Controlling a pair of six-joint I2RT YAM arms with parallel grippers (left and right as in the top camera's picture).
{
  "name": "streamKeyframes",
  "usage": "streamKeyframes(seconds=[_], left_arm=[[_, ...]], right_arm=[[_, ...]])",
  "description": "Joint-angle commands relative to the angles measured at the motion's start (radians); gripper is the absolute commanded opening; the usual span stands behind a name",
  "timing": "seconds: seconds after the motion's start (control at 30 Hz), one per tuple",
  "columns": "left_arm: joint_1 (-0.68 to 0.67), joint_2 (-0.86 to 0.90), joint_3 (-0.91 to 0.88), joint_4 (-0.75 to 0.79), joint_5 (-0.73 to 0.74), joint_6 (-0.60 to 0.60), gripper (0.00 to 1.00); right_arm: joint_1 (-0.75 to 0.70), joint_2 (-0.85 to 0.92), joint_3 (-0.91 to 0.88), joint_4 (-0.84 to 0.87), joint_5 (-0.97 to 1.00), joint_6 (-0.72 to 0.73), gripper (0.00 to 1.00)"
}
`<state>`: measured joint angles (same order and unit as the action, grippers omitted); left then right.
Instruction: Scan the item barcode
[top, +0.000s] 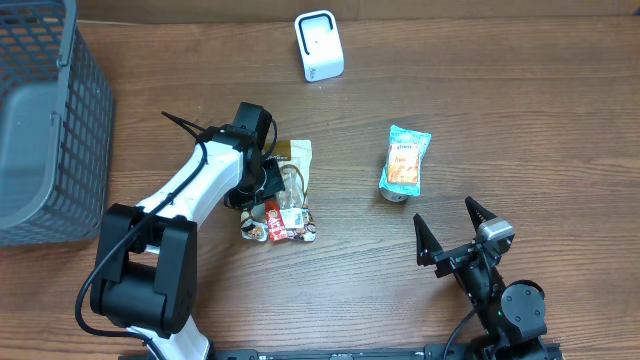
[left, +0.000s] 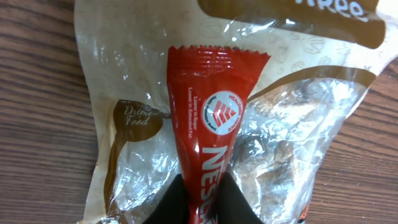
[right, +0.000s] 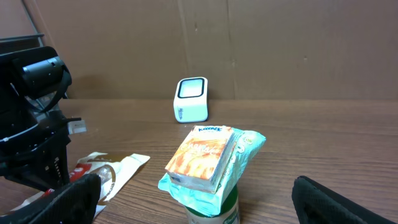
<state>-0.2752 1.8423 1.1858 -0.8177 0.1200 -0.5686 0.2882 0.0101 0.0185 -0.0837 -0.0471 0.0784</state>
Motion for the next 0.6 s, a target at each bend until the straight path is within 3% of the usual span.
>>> streamKeyframes(seconds=[0.0, 0.2, 0.43, 0.57], left_arm=[[-0.006, 0.008, -0.002, 0.006, 0.011, 0.03, 0.04], [-0.006, -0.006, 0.092, -0.094, -0.072, 0.102, 0.04], [-0.034, -0.012, 0.22, -0.32, -0.378, 0.093, 0.04], [-0.077, -0.002, 0.215, -0.357, -0.466, 0.071, 0.04]], right_arm=[[-0.004, -0.007, -0.01, 0.003, 0.005, 0.003, 1.0], [-0.004, -0.007, -0.01, 0.003, 0.005, 0.003, 1.0], [-0.004, -0.007, -0.01, 0.003, 0.005, 0.003, 1.0], [-0.004, -0.007, -0.01, 0.003, 0.005, 0.003, 1.0]])
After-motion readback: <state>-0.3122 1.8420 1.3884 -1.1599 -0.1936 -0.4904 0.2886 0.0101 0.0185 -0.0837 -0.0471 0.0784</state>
